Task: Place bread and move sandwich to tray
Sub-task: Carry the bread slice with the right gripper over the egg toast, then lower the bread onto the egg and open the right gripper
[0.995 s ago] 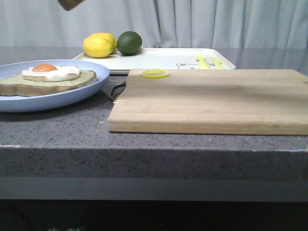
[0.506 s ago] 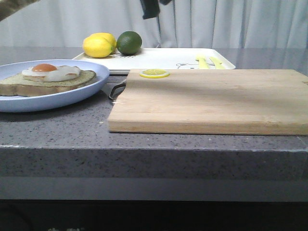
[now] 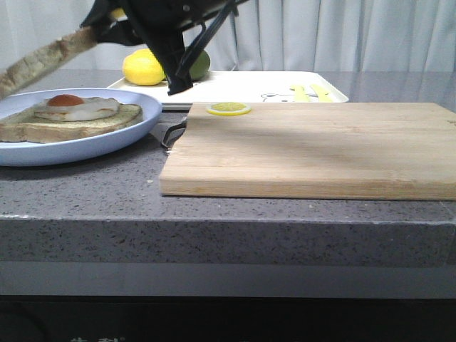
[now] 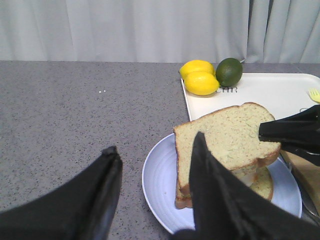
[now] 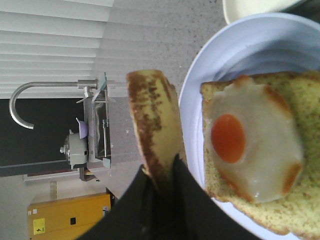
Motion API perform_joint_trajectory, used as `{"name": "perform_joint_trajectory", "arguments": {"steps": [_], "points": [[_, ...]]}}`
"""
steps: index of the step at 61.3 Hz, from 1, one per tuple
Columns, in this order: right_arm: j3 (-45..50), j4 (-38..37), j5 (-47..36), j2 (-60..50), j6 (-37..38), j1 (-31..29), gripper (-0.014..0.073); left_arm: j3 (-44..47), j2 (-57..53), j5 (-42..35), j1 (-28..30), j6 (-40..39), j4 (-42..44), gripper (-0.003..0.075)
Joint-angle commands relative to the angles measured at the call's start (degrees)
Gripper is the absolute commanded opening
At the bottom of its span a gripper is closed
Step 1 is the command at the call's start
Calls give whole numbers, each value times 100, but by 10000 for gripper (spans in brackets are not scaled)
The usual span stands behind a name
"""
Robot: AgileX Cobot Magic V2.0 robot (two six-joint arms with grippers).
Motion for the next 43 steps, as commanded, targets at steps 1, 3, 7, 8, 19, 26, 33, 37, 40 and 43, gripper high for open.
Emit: {"name": "perform_joint_trajectory", "arguments": {"steps": [1,3,7,8,19,26,33,37,40,43], "points": [[-225,696,113,-258,5,-6,25,-164,63,-490,3,-40,-26,311],[-225,696,77,-251,5,-6,25,-164,63,-490,3,-40,-26,311],[-225,696,7,-240,0,-6,25,-164,63,-490,3,-40,-26,311],[-225,696,-11,-240,-6,-6,25,-164,63,-490,3,-40,-26,311],[-220,558,-99,-240,-17,-6,32,-164,63,-479,3,-40,-71,311],[-206,373,-153,-240,-23,-6,118,-164,63,-479,3,-40,-145,311],[-206,106,-92,-240,-23,-6,247,-164,63,-479,3,-40,-145,311],[-206,-90,-63,-240,-23,-12,302,-164,63,-479,3,-40,-145,311],[-206,-334,-54,-240,-23,-18,339,-164,63,-469,3,-40,-145,311],[-206,-610,-38,-240,-23,-26,369,-164,63,-470,3,-40,-145,311]]}}
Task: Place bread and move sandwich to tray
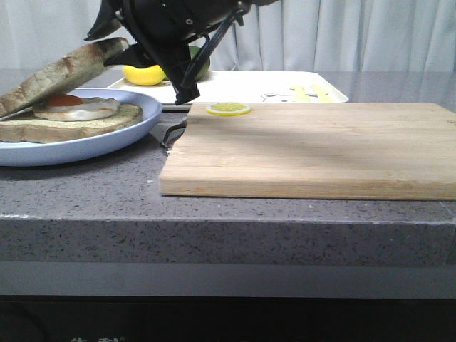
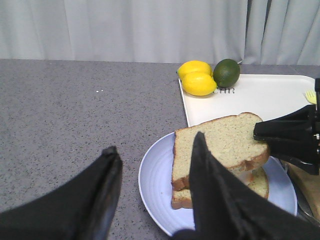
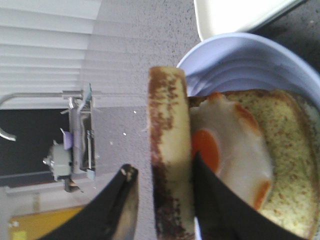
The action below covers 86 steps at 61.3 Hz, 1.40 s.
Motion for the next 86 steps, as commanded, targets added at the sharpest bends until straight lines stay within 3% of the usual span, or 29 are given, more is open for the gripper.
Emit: {"name": "perform_joint_trajectory", "arguments": {"steps": [1,13,34,58,69,86], "points": [[-206,-448,263,-308,-46,-31,376,-164,63,-470,3,-40,-59,311],[-206,-1704,869,-367,-46,-291,398,-164,63,-470,3,-9,-59,311],[-206,-4029,3020,-993,26,-1280,395,-164,63,-470,3,-9,-49,311],[-201,-7297,3821,-3285,666,-1474,395,-164,63,-446,3,-40,-49,311],[74,-7956,3839,-4242,727,-1474,395,-164,63,-446,3,-9,-49,311],[1280,-8107,3561,-5538,722,-1474,395,-164,63,-446,3,-40,-49,311]]}}
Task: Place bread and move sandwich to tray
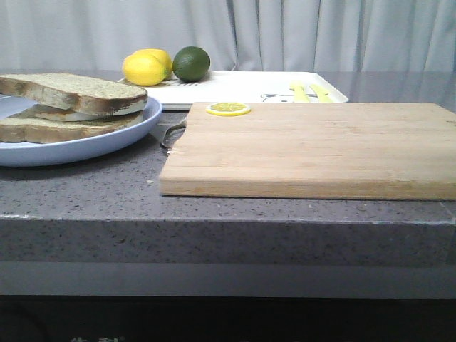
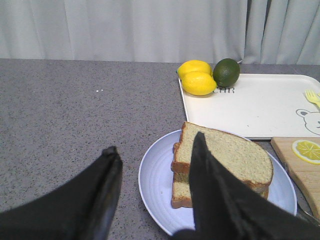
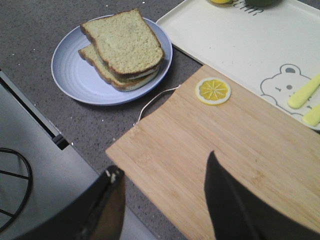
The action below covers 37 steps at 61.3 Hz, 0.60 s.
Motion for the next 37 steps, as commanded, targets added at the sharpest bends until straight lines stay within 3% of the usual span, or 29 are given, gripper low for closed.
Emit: {"name": "perform_joint_trajectory", "arguments": {"steps": [1,22,37], "points": [[250,16,-462,-457,-15,-21,395,-164,63,-446,3,-40,-36,311],[1878,4,-1074,-1831,-15,-21,395,-164,237,-309,3,-40,-36,311],[2359,4,-1262,-2436,-15,-21,395,-164,624,-1,3,-40,-36,316]]}}
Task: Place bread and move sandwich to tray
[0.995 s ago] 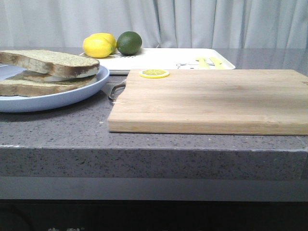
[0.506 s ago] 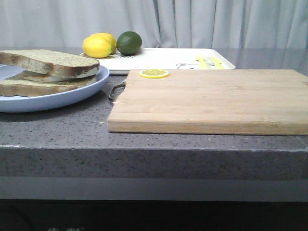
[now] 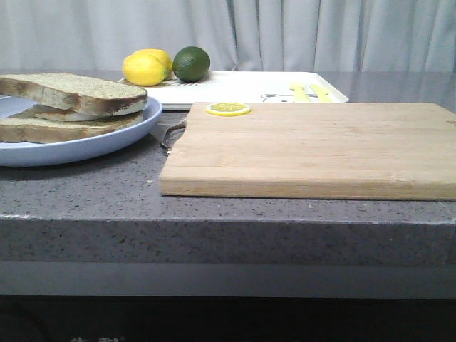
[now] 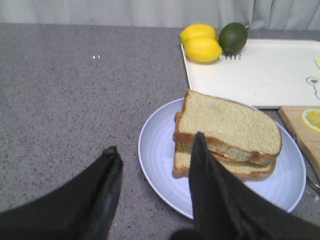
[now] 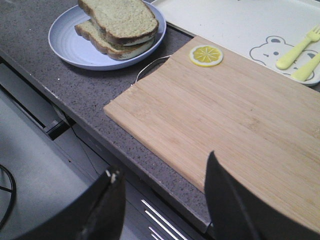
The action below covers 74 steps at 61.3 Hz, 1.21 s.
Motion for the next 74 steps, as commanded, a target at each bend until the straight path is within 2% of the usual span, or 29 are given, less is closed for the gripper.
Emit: {"name": "perform_joint_trajectory", "arguments": {"steps": [1,12,26,36,43,56,74], "points": [[-73,63,-463,-91,-15,-21,395,-164,147,-303,3,-40,-36,316],[-73,68,-376,-91,-15,-21,395,-425,507,255,3,-40,-36,316],[-73,68,-376,-91,-15,-21,395,-1375,1472,1439,51,-40,94,316],[-73,68,-376,-91,-15,-21,395,-1991,2490,1969,508,-9,21,316],[-73,68,-376,-91,-15,-21,395,-2375,3218,2352,922,314,-465,316],[-73,68,-376,-91,-15,-21,395,-2649,4109,2503,1383,1315,-2069,316],[-73,68,-376,-91,-15,-21,395,-2748,4912,2174,1426,1361,-2526,316]]}}
